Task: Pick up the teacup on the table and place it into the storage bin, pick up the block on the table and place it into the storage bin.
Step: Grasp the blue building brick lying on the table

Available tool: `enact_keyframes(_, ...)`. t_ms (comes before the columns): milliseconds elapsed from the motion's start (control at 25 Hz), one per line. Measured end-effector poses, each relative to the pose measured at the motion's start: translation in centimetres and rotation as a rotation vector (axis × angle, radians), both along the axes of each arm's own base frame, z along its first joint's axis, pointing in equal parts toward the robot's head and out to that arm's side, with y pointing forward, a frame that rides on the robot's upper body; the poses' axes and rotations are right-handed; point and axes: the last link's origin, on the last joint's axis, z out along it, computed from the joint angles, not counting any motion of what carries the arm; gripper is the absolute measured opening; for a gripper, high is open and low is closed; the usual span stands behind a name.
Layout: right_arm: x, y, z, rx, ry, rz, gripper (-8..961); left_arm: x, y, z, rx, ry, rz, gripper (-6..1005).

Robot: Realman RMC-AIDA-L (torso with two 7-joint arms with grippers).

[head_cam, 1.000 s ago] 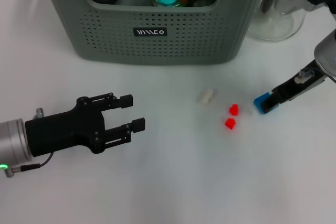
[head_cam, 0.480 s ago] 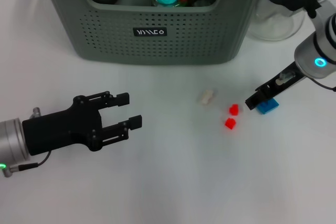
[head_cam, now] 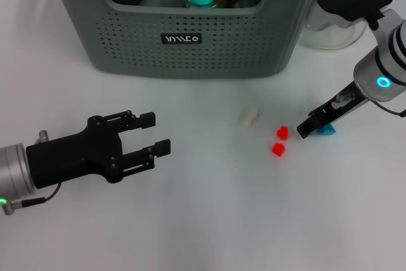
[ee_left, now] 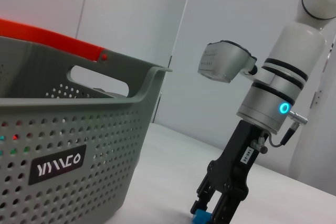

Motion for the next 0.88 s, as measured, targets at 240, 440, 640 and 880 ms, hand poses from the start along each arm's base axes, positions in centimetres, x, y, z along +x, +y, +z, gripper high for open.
enact_keyframes(240,0.13,-0.16,0.04,-0.004,-0.003,-0.003,733,-0.03,-0.05,0.00,0.000,-0.002,0.002,624)
enact_keyframes(440,0.22,-0.16,0.27,0.001,0.000,-0.008,733,-0.07,-0.12,-0.02,-0.001,-0.001,0.004,624)
enact_keyframes(640,0.22,-0.34,0.48,0.006,0.007,-0.008,731,-0.03,-0.21,-0.19,-0.007,-0.009,0.007,623)
enact_keyframes(880,0.45,-0.57,0.21,-0.003,0.009,-0.015,733,-0.01,-0.23,-0.24,-0.008,-0.010,0.006,623)
